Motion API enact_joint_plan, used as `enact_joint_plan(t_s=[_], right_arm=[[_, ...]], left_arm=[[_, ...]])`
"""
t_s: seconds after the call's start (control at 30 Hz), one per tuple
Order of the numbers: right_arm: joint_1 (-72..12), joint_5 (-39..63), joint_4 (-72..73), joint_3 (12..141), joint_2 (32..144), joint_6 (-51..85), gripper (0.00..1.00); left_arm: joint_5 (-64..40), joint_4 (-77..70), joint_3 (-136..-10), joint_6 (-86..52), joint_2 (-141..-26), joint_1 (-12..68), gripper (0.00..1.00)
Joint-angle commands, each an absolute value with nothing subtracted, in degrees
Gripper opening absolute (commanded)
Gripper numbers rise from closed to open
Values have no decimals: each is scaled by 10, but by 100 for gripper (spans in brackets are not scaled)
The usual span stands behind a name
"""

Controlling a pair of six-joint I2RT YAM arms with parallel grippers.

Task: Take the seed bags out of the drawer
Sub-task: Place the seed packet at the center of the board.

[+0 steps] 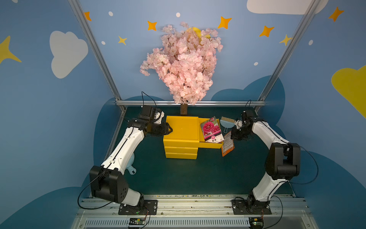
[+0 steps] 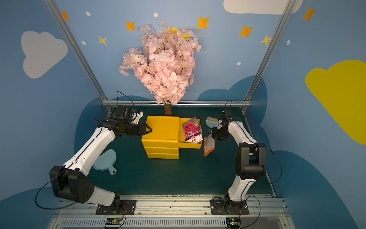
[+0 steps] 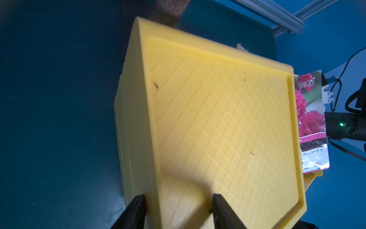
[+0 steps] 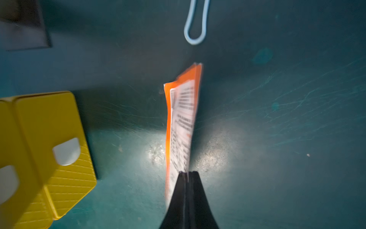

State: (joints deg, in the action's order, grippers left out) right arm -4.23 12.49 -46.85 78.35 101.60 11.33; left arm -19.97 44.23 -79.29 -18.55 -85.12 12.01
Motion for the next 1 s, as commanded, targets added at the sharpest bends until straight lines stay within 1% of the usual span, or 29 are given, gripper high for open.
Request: enact_joint_plan(t_s=[0.0, 0.23, 0.37, 0.43, 0.53, 0.67, 0.83, 0.97], right_arm=[[-47, 91, -474, 772, 1018, 101, 0], [-53, -16, -484, 781, 1055, 111, 0], [-54, -48, -491, 791, 1067, 120, 23], [-55, -58, -491, 792, 1060, 125, 29], [-56, -68, -493, 795, 1034, 129, 31], [-66, -51, -501, 807, 989, 128, 29], [-103, -13, -523, 849, 928, 126, 29], [-141, 5, -546, 896, 901, 125, 29]], left_arm=[[-206, 467, -780, -171, -880, 127, 55], [-209, 467, -779, -170, -881, 127, 55], [-210, 467, -778, -170, -880, 127, 55], [-210, 467, -778, -171, -880, 128, 55], [-208, 467, -777, -171, -878, 127, 56], [-205, 467, -771, -171, -873, 127, 57], [-200, 467, -764, -173, -866, 127, 57], [-197, 468, -759, -174, -860, 127, 57]])
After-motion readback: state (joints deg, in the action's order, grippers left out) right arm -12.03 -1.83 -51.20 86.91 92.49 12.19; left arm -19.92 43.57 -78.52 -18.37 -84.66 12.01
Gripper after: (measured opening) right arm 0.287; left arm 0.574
